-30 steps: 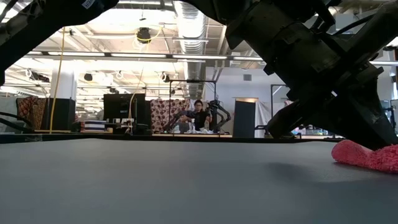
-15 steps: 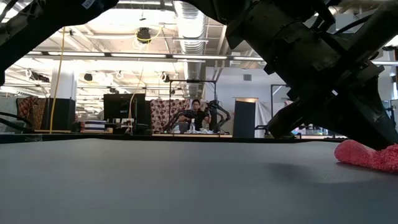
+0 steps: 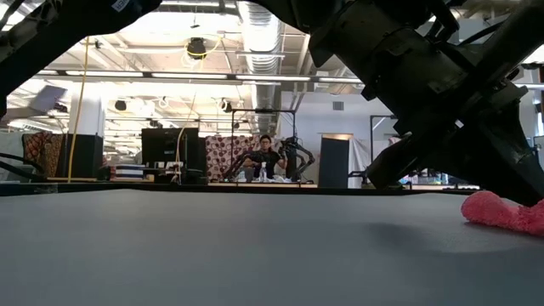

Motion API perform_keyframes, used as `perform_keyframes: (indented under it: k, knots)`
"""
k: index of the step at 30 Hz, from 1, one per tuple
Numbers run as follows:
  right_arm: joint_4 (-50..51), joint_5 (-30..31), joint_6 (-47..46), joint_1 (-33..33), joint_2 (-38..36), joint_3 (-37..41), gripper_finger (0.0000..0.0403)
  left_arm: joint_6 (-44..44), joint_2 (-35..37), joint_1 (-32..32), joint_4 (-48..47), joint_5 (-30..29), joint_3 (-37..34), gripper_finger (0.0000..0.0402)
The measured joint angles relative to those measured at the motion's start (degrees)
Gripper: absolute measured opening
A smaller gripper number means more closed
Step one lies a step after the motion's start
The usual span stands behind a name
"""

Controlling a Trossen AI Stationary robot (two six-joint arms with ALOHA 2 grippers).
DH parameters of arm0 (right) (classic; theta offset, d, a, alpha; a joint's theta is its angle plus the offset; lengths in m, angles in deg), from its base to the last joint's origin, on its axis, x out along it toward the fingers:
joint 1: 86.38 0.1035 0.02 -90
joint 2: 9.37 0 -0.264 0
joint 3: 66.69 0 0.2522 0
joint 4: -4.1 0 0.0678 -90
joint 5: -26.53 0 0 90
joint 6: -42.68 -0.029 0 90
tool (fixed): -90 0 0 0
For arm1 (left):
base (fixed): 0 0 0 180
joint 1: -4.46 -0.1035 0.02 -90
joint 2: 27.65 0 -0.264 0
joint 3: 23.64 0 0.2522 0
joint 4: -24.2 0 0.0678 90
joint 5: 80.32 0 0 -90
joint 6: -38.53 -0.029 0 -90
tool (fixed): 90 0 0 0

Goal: Roll towel
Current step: Roll the pink towel

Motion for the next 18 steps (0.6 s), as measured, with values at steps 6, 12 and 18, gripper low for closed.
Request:
perform_keyframes:
  k: [6, 12, 18]
  knots:
    - [-0.03, -1.08, 0.04, -0.59, 0.07, 0.04, 0.0196, 0.09, 0.00, 0.07, 0.00, 0.09, 0.00, 0.0000]
    - [0.29, -1.35, -1.65, -0.81, 0.15, 0.15, 0.0151, -3.78, 0.00, 0.70, -0.22, 1.08, 2.36, 0.0000]
    - [0.20, -1.37, -2.14, -0.83, 0.20, 0.23, 0.0105, -14.43, 0.37, 3.05, 0.39, 0.54, 7.88, 0.0000]
